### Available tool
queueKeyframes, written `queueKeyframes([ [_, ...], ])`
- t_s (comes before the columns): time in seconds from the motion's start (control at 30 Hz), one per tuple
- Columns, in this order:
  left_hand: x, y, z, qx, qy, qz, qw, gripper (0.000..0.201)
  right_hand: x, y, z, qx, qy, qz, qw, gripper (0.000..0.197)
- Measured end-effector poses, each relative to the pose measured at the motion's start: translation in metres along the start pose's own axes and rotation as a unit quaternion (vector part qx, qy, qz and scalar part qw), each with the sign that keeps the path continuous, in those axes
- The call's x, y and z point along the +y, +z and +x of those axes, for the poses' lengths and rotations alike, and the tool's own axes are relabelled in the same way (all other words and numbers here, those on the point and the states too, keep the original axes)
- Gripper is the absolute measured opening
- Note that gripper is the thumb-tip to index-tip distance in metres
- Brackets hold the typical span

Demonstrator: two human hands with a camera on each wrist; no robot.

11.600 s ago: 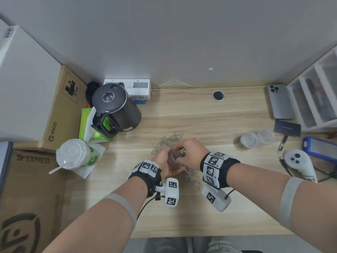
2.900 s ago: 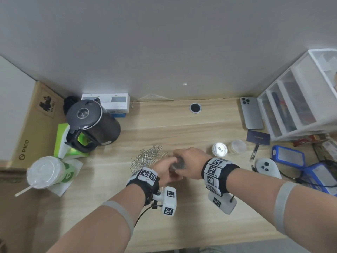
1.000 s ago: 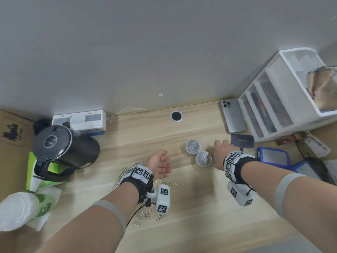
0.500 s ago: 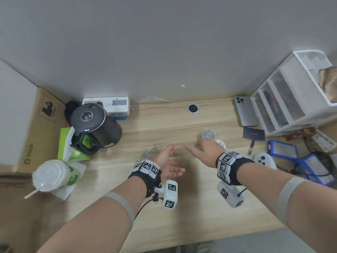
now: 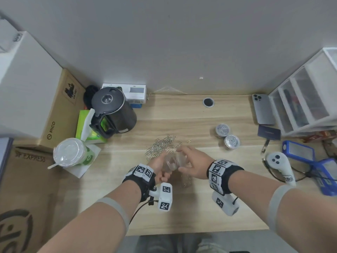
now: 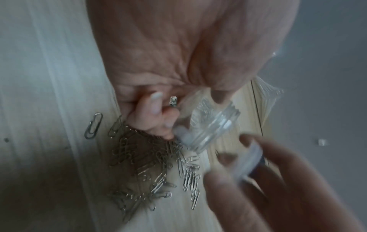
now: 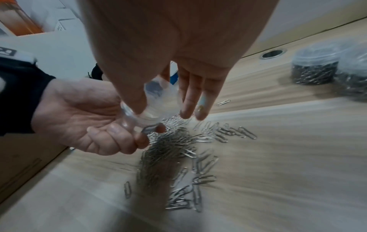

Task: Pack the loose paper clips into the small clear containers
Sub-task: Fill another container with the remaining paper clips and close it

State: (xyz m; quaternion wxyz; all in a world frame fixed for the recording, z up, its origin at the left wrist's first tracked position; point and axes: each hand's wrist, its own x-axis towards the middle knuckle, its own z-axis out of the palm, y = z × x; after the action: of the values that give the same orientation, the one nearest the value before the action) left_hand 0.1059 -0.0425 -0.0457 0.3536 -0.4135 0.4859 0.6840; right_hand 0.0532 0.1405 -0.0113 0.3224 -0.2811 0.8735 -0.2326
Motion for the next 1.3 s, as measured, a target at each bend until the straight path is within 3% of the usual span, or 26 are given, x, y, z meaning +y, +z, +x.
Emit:
queueKeyframes([
  [0.1, 0.004, -0.01, -0.002, 0.019, 0.022, -0.019, 0.999, 0.047, 0.02, -0.016, -0.006, 0.01, 0.106, -0.078, 0.991, 0.065],
  [0.2, 0.008, -0.024, -0.004, 0.03, 0.034, -0.037, 0.998, 0.045, 0.046, -0.025, -0.014, 0.003, 0.185, -0.191, 0.964, 0.058],
  [0.3, 0.005, -0.039, -0.005, 0.068, 0.025, -0.027, 0.997, 0.047, 0.064, -0.025, -0.02, -0.028, 0.204, -0.28, 0.938, 0.042],
  [0.4, -0.004, -0.057, -0.007, 0.079, 0.002, -0.012, 0.997, 0.051, 0.069, -0.019, -0.021, -0.05, 0.224, -0.324, 0.918, 0.043],
  [0.5, -0.009, -0.065, -0.016, 0.071, -0.019, 0.001, 0.997, 0.048, 0.066, -0.011, -0.018, -0.013, 0.199, -0.357, 0.913, 0.048],
  [0.63, -0.01, -0.061, -0.026, 0.038, -0.065, 0.033, 0.997, 0.043, 0.05, 0.005, 0.0, -0.003, 0.143, -0.227, 0.963, 0.053],
  [0.73, -0.016, -0.058, -0.023, -0.001, -0.129, 0.073, 0.989, 0.069, 0.037, 0.018, 0.01, -0.007, 0.181, -0.145, 0.973, 0.063],
  [0.87, -0.027, -0.044, -0.013, -0.042, -0.151, 0.039, 0.987, 0.078, 0.032, 0.036, 0.022, -0.018, 0.125, -0.067, 0.99, 0.058],
  [0.97, -0.031, -0.036, 0.0, -0.076, -0.123, 0.012, 0.989, 0.088, 0.026, 0.047, 0.029, 0.011, 0.089, -0.008, 0.996, 0.048],
  [1.13, -0.023, -0.029, 0.008, -0.042, -0.043, -0.065, 0.996, 0.068, 0.025, 0.048, 0.027, 0.09, 0.085, 0.06, 0.99, 0.037],
  [1.17, -0.021, -0.03, 0.007, -0.041, -0.04, -0.073, 0.996, 0.065, 0.026, 0.042, 0.024, 0.081, 0.111, 0.06, 0.989, 0.026],
  [1.23, -0.019, -0.035, 0.003, -0.052, -0.056, -0.061, 0.995, 0.063, 0.026, 0.032, 0.017, -0.02, 0.182, 0.113, 0.976, 0.016],
  [1.3, -0.02, -0.04, -0.002, -0.076, -0.084, -0.025, 0.993, 0.063, 0.022, 0.031, 0.012, -0.176, 0.274, 0.215, 0.921, 0.024],
])
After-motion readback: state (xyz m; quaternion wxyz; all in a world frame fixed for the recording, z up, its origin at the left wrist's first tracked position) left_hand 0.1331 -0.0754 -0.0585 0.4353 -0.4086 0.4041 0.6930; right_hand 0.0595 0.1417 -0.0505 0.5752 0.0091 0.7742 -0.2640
